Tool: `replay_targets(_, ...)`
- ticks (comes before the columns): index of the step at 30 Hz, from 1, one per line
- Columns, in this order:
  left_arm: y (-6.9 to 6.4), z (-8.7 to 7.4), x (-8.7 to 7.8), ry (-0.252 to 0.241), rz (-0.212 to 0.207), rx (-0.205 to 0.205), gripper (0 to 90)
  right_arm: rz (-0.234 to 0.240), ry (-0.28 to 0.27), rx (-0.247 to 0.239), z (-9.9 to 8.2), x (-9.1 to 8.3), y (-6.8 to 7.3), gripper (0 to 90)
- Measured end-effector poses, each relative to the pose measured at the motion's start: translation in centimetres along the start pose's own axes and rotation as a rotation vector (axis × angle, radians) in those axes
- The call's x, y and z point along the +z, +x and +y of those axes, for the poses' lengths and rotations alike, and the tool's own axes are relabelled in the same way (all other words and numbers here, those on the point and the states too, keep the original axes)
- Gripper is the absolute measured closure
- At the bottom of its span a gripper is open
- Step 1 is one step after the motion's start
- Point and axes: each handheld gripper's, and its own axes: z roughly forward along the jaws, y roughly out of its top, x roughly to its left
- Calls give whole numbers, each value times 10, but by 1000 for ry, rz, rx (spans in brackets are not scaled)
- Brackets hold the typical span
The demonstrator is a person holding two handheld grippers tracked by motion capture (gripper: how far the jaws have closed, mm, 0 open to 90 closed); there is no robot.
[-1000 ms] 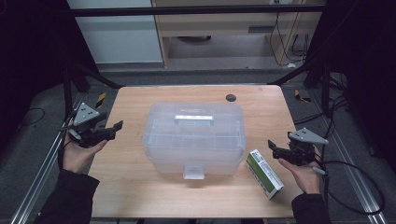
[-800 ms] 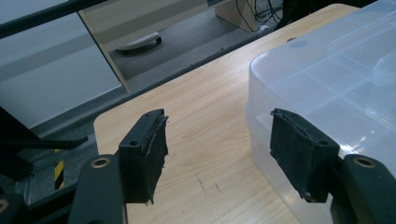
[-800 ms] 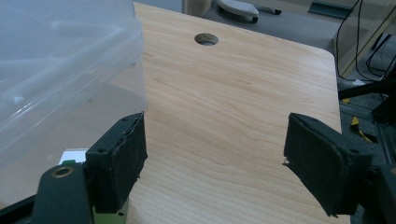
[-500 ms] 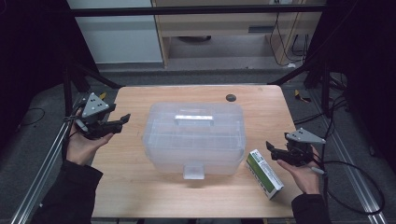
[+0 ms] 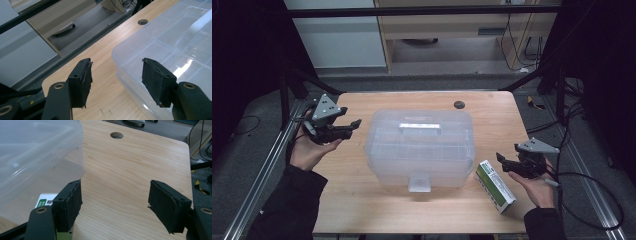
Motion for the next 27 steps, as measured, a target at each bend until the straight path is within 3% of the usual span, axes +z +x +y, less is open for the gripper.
replay_targets(17,-14,24,5,15,-62,89,422,7,39,-29,-2,4,2,258)
replay_targets(19,-17,28,6,25,-76,121,426,9,41,-31,-2,4,2,257)
replay_targets(27,-25,37,11,61,-120,174,439,15,52,-41,-2,4,3,250)
